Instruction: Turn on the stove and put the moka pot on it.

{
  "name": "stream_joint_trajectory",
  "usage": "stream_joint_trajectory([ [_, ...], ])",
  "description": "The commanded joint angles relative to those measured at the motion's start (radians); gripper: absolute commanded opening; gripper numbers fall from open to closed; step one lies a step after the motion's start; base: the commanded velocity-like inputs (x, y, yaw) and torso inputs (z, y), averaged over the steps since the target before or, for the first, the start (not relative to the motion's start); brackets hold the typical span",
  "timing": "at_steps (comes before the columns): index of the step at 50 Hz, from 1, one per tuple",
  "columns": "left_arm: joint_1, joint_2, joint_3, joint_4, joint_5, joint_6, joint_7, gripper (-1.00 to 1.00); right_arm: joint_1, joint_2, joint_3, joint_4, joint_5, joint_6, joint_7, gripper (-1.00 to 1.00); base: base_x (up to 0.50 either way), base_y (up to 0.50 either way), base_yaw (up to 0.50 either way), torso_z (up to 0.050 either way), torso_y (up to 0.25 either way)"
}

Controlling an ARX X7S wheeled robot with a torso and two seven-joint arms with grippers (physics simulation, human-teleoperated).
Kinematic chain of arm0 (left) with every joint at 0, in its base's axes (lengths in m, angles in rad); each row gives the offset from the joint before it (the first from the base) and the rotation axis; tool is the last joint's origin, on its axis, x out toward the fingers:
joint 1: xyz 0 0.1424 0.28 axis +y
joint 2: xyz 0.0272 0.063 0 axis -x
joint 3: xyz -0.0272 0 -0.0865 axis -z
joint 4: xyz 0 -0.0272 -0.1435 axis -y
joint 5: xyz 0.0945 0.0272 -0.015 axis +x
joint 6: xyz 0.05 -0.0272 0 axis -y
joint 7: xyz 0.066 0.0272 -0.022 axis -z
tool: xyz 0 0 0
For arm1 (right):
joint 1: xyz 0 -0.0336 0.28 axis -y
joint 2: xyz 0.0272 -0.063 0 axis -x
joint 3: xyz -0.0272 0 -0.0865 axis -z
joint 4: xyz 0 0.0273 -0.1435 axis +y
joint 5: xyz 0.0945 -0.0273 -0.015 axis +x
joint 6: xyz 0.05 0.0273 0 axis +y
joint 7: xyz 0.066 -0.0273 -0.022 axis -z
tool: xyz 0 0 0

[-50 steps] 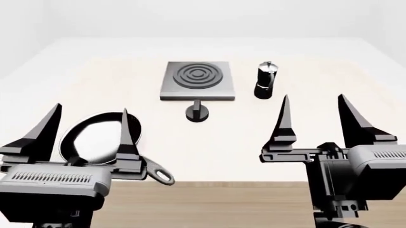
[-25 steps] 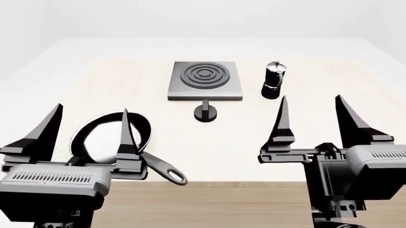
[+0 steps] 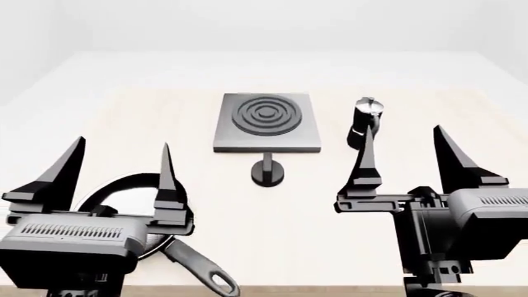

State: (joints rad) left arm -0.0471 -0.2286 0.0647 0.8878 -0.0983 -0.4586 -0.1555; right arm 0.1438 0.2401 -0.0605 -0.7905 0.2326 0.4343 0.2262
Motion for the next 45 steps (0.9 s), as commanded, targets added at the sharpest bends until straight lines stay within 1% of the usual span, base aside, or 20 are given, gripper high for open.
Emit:
stream_joint_trajectory([
  [1, 0.001, -0.006, 0.006, -0.005, -0.004, 0.005, -0.006, 1.0, 0.003, 0.008, -0.006, -0.005, 0.007, 0.005, 0.012, 1.0, 0.45, 0.0, 0.0, 0.0, 0.0],
  [5, 0.0, -0.009, 0.008, -0.006, -0.006, 0.005, -0.009, 1.0, -0.011, 0.008, -0.014, 0.016, -0.001, -0.03, 0.009, 1.0, 0.45, 0.0, 0.0, 0.0, 0.0],
  [6, 0.001, -0.01, 0.007, -0.006, -0.007, 0.006, -0.01, 1.0, 0.008, 0.011, -0.01, 0.0, 0.011, 0.004, 0.014, 1.0, 0.46, 0.0, 0.0, 0.0, 0.0],
  [8, 0.003, -0.011, 0.007, -0.01, -0.009, 0.011, -0.012, 1.0, -0.017, 0.009, -0.017, 0.025, -0.003, -0.044, 0.009, 1.0, 0.45, 0.0, 0.0, 0.0, 0.0],
  [9, 0.005, -0.011, 0.01, -0.015, -0.008, 0.016, -0.013, 1.0, 0.007, 0.013, -0.011, -0.002, 0.013, 0.004, 0.017, 1.0, 0.45, 0.0, 0.0, 0.0, 0.0],
  [14, -0.001, -0.016, 0.014, -0.006, -0.01, 0.004, -0.017, 1.0, 0.009, 0.017, -0.012, -0.01, 0.019, 0.013, 0.023, 1.0, 0.46, 0.0, 0.0, 0.0, 0.0],
  [15, -0.002, -0.016, 0.015, -0.003, -0.011, 0.0, -0.018, 1.0, -0.017, 0.015, -0.018, 0.019, 0.005, -0.041, 0.016, 1.0, 0.46, 0.0, 0.0, 0.0, 0.0],
  [18, 0.001, -0.018, 0.016, -0.008, -0.012, 0.008, -0.02, 1.0, -0.019, 0.017, -0.02, 0.021, 0.004, -0.046, 0.018, 1.0, 0.46, 0.0, 0.0, 0.0, 0.0],
  [19, 0.001, -0.019, 0.016, -0.009, -0.013, 0.007, -0.021, 1.0, 0.007, 0.021, -0.014, -0.009, 0.021, 0.008, 0.027, 1.0, 0.45, 0.0, 0.0, 0.0, 0.0],
  [22, -0.002, -0.021, 0.016, -0.003, -0.016, 0.001, -0.024, 1.0, -0.021, 0.019, -0.021, 0.021, 0.006, -0.049, 0.021, 1.0, 0.45, 0.0, 0.0, 0.0, 0.005],
  [24, -0.002, -0.023, 0.016, -0.005, -0.017, 0.004, -0.025, 1.0, 0.007, 0.023, -0.016, -0.007, 0.024, 0.006, 0.031, 1.0, 0.45, 0.0, 0.0, 0.0, 0.0],
  [27, -0.004, -0.024, 0.018, -0.005, -0.019, 0.001, -0.028, 1.0, 0.016, 0.025, -0.017, -0.011, 0.028, 0.016, 0.034, 1.0, 0.46, 0.0, 0.0, 0.0, 0.0],
  [31, -0.005, -0.026, 0.021, -0.018, -0.02, 0.013, -0.03, 1.0, -0.014, 0.024, -0.028, 0.019, 0.01, -0.044, 0.029, 1.0, 0.46, 0.0, 0.0, 0.0, 0.0],
  [32, -0.005, -0.027, 0.023, -0.019, -0.02, 0.012, -0.031, 1.0, 0.008, 0.026, -0.024, -0.002, 0.023, -0.002, 0.036, 1.0, 0.46, 0.0, 0.0, 0.0, 0.0],
  [34, -0.004, -0.028, 0.023, -0.019, -0.021, 0.014, -0.032, 1.0, -0.008, 0.026, -0.029, 0.015, 0.015, -0.034, 0.032, 1.0, 0.45, 0.0, 0.0, 0.0, 0.0],
  [37, -0.001, -0.031, 0.022, -0.018, -0.023, 0.016, -0.035, 1.0, 0.014, 0.031, -0.021, -0.006, 0.033, 0.009, 0.04, 1.0, 0.46, 0.0, 0.0, 0.0, 0.003],
  [40, -0.001, -0.032, 0.024, -0.016, -0.025, 0.014, -0.038, 1.0, -0.019, 0.03, -0.029, 0.027, 0.014, -0.056, 0.032, 1.0, 0.45, 0.0, 0.0, 0.0, 0.0],
  [42, -0.002, -0.033, 0.026, -0.019, -0.025, 0.015, -0.04, 1.0, -0.02, 0.032, -0.036, 0.029, 0.005, -0.059, 0.035, 1.0, 0.14, 0.0, 0.0, 0.0, 0.0],
  [43, -0.003, -0.033, 0.029, -0.018, -0.024, 0.013, -0.041, 1.0, 0.006, 0.037, -0.033, 0.0, 0.02, -0.006, 0.042, 1.0, 0.0, 0.0, 0.0, 0.0, 0.0],
  [45, -0.003, -0.034, 0.029, -0.02, -0.027, 0.016, -0.042, 1.0, -0.02, 0.035, -0.039, 0.029, 0.007, -0.061, 0.034, 1.0, 0.0, 0.0, 0.0, 0.0, 0.0],
])
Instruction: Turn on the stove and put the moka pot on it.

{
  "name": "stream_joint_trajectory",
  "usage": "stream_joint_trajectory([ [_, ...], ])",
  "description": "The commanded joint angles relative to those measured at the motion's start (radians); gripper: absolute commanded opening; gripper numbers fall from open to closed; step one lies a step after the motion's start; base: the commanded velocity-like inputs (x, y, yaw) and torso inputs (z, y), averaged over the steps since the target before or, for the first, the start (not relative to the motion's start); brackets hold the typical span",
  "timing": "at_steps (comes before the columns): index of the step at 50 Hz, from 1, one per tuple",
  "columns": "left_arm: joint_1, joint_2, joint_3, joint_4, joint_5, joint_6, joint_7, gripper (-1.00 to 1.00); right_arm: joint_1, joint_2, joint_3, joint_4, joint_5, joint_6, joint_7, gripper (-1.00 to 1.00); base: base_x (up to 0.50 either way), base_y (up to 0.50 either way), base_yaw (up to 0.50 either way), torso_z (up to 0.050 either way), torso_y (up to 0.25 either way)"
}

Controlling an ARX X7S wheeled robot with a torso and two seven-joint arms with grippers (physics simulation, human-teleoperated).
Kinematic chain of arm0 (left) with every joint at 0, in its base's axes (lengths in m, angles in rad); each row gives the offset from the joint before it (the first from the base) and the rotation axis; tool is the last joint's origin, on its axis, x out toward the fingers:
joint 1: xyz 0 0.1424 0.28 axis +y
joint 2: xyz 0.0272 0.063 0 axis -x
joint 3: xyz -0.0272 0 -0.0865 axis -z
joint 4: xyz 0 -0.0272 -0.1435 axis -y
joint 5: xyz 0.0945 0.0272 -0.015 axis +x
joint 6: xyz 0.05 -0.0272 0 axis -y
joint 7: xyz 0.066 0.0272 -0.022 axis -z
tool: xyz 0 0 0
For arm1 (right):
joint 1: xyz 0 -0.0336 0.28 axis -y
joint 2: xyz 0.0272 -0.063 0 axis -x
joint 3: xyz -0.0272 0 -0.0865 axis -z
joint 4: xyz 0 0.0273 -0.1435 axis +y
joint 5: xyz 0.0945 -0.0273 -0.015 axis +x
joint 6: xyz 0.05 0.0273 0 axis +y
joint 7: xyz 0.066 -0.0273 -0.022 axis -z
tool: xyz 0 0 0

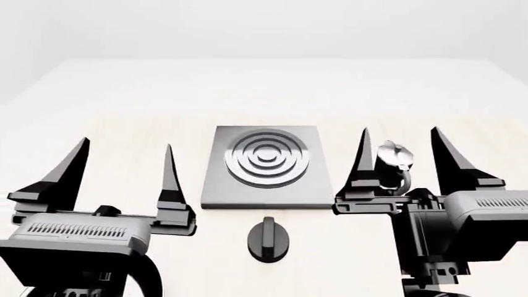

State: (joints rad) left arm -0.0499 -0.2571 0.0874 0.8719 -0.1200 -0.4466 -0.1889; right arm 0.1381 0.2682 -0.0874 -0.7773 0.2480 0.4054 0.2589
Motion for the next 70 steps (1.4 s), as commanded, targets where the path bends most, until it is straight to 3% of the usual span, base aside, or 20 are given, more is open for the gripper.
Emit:
stream_joint_trajectory([
  [1, 0.0, -0.006, 0.007, -0.005, -0.006, 0.004, -0.009, 1.0, -0.015, 0.008, -0.012, 0.016, -0.008, -0.033, 0.002, 1.0, 0.0, 0.0, 0.0, 0.0, 0.0],
  [8, -0.012, -0.004, 0.003, -0.022, -0.043, -0.035, -0.004, 1.0, 0.018, 0.014, -0.009, -0.024, 0.015, 0.03, 0.018, 1.0, 0.0, 0.0, 0.0, 0.0, 0.0],
  [18, -0.1, 0.017, 0.008, -0.108, -0.187, -0.232, 0.039, 1.0, -0.013, 0.015, -0.016, 0.004, 0.004, -0.031, 0.016, 1.0, 0.0, 0.0, 0.0, 0.0, 0.0],
  [28, -0.115, 0.03, -0.015, -0.215, -0.306, -0.316, 0.094, 1.0, 0.025, 0.026, -0.009, -0.037, 0.034, 0.04, 0.034, 1.0, 0.0, 0.0, 0.0, 0.0, 0.0],
  [34, -0.128, 0.019, -0.018, -0.247, -0.36, -0.36, 0.13, 1.0, -0.006, 0.024, -0.027, -0.015, 0.011, -0.014, 0.032, 1.0, 0.0, 0.0, 0.0, 0.0, 0.0],
  [38, -0.133, 0.023, 0.0, -0.31, -0.395, -0.356, 0.185, 1.0, 0.034, 0.03, -0.026, -0.041, 0.03, 0.048, 0.042, 1.0, 0.0, 0.0, 0.0, 0.0, 0.0],
  [42, -0.142, 0.035, 0.013, -0.357, -0.412, -0.354, 0.207, 1.0, 0.008, 0.029, -0.031, -0.015, 0.017, -0.003, 0.037, 1.0, 0.0, 0.0, 0.0, 0.0, 0.0],
  [50, -0.129, 0.06, 0.13, -0.538, -0.328, -0.244, 0.259, 1.0, 0.029, 0.036, -0.032, -0.043, 0.032, 0.045, 0.05, 1.0, 0.0, 0.0, 0.0, 0.0, 0.0],
  [70, -0.137, 0.094, 0.151, -0.672, -0.354, -0.172, 0.313, 1.0, 0.026, 0.044, -0.049, -0.044, 0.036, 0.036, 0.059, 1.0, 0.0, 0.0, 0.0, 0.0, 0.0],
])
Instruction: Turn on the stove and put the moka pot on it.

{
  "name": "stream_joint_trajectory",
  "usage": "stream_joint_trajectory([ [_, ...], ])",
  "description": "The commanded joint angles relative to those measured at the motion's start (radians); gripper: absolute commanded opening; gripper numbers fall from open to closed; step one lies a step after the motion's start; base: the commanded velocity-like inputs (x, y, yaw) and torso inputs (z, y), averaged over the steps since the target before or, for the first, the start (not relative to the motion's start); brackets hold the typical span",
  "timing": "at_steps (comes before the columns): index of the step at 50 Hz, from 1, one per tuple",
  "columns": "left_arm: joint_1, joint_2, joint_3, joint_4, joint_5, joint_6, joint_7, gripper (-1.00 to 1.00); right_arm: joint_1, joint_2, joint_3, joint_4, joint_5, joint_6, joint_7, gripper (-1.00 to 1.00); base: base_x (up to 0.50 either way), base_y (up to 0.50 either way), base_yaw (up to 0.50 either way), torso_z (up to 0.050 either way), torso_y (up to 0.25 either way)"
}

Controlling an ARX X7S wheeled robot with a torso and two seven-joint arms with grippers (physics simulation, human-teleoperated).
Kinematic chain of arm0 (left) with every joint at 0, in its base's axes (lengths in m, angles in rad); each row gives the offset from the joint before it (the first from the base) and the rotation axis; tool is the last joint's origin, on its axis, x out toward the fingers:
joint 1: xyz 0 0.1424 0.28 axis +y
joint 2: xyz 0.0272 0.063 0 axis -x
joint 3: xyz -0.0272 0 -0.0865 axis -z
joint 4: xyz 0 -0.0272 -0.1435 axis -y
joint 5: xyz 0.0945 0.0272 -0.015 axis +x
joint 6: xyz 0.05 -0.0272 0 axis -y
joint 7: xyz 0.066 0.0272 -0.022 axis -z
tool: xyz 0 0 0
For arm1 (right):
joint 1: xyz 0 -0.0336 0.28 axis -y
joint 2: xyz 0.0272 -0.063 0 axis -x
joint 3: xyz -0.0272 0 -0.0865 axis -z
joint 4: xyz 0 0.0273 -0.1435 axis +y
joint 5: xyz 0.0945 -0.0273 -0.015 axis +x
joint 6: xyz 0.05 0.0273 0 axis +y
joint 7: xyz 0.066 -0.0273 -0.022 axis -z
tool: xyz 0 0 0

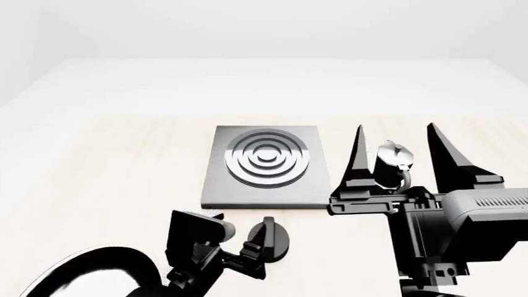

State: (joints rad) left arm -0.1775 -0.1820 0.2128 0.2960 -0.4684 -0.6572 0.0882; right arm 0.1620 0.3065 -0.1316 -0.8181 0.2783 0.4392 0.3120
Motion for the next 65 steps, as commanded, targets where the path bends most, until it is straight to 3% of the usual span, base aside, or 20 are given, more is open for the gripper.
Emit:
stream_joint_trajectory([
  [1, -0.011, 0.019, 0.027, -0.101, -0.008, 0.038, 0.039, 1.0, 0.002, 0.006, -0.004, -0.004, 0.007, 0.003, 0.007, 1.0, 0.0, 0.0, 0.0, 0.0, 0.0],
  [2, -0.014, 0.022, 0.032, -0.117, -0.005, 0.043, 0.041, 1.0, -0.027, 0.004, -0.014, 0.026, -0.014, -0.053, -0.001, 1.0, 0.0, 0.0, 0.0, 0.0, 0.0],
  [7, -0.023, 0.031, 0.042, -0.149, -0.01, 0.053, 0.053, 1.0, 0.004, 0.008, -0.012, -0.009, 0.006, 0.009, 0.013, 1.0, 0.0, 0.0, 0.0, 0.0, 0.0],
  [17, -0.041, 0.042, 0.052, -0.211, -0.012, 0.07, 0.059, 1.0, -0.031, 0.01, -0.022, 0.031, -0.013, -0.064, 0.005, 1.0, 0.0, 0.0, 0.0, 0.0, 0.0],
  [22, -0.047, 0.05, 0.05, -0.256, -0.017, 0.089, 0.068, 1.0, 0.003, 0.014, -0.016, 0.005, 0.01, -0.005, 0.016, 1.0, 0.0, 0.0, 0.0, 0.0, 0.0],
  [29, -0.059, 0.051, 0.057, -0.264, -0.024, 0.08, 0.059, 1.0, -0.024, 0.015, -0.025, 0.038, -0.008, -0.065, 0.009, 1.0, 0.0, 0.0, 0.0, 0.0, 0.0],
  [35, -0.062, 0.051, 0.071, -0.275, -0.02, 0.083, 0.056, 1.0, 0.002, 0.019, -0.024, 0.015, 0.01, -0.018, 0.018, 1.0, 0.0, 0.0, 0.0, 0.0, 0.0],
  [38, -0.065, 0.052, 0.077, -0.268, -0.023, 0.073, 0.049, 1.0, -0.032, 0.017, -0.035, 0.053, -0.014, -0.085, 0.008, 1.0, 0.0, 0.0, 0.0, 0.0, 0.0],
  [52, -0.085, 0.053, 0.103, -0.293, -0.02, 0.079, 0.044, 1.0, -0.004, 0.028, -0.029, 0.02, 0.012, -0.028, 0.024, 1.0, 0.0, 0.0, 0.0, 0.0, 0.0],
  [64, -0.101, 0.056, 0.128, -0.314, -0.017, 0.085, 0.042, 1.0, -0.037, 0.031, -0.04, 0.054, -0.008, -0.094, 0.018, 1.0, 0.0, 0.0, 0.0, 0.0, 0.0],
  [65, -0.101, 0.056, 0.126, -0.315, -0.021, 0.084, 0.042, 1.0, -0.006, 0.035, -0.032, 0.025, 0.014, -0.038, 0.028, 1.0, 0.0, 0.0, 0.0, 0.0, 0.0],
])
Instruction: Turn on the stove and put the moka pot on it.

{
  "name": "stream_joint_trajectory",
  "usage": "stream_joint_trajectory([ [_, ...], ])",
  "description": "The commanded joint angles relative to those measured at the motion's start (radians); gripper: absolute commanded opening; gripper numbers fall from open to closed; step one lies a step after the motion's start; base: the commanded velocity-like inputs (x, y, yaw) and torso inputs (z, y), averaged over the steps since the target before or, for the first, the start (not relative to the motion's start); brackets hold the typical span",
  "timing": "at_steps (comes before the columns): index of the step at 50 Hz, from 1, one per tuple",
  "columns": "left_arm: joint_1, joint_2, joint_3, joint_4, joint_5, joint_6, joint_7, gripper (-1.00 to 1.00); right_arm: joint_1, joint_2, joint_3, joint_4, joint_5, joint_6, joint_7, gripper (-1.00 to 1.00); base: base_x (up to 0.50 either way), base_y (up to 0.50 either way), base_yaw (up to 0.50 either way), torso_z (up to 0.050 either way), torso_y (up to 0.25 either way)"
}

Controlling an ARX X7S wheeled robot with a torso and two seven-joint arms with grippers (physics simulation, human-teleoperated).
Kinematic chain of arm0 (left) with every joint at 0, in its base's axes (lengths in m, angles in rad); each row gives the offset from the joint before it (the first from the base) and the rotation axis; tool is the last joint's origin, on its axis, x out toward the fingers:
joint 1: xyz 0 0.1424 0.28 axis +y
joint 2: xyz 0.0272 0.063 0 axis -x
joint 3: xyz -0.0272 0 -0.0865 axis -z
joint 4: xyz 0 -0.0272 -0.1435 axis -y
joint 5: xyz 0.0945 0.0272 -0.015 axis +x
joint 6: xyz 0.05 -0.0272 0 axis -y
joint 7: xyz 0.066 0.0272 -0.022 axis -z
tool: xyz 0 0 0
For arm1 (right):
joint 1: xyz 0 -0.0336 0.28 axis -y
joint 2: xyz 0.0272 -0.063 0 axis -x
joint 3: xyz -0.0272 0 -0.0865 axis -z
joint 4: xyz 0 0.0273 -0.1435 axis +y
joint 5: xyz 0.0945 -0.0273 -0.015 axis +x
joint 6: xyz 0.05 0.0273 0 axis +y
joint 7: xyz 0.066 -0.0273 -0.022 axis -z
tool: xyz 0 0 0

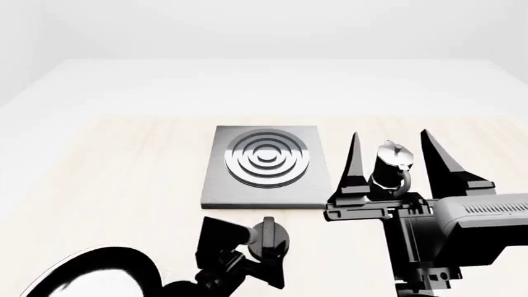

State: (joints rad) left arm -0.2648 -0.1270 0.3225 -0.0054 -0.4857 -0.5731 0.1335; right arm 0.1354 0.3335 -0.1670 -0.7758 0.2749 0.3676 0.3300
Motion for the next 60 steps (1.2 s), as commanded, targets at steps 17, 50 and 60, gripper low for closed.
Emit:
stream_joint_trajectory([
  [17, -0.026, 0.009, 0.037, -0.078, -0.005, 0.038, 0.007, 1.0, -0.001, 0.011, -0.009, 0.006, 0.003, -0.012, 0.01, 1.0, 0.0, 0.0, 0.0, 0.0, 0.0],
  [50, -0.045, 0.022, 0.08, -0.187, -0.011, 0.098, 0.022, 1.0, 0.029, 0.024, -0.013, -0.017, 0.03, 0.032, 0.031, 1.0, 0.0, 0.0, 0.0, 0.0, 0.0],
  [60, -0.062, 0.032, 0.101, -0.213, -0.012, 0.105, 0.025, 1.0, 0.02, 0.026, -0.018, -0.007, 0.025, 0.012, 0.031, 1.0, 0.0, 0.0, 0.0, 0.0, 0.0],
])
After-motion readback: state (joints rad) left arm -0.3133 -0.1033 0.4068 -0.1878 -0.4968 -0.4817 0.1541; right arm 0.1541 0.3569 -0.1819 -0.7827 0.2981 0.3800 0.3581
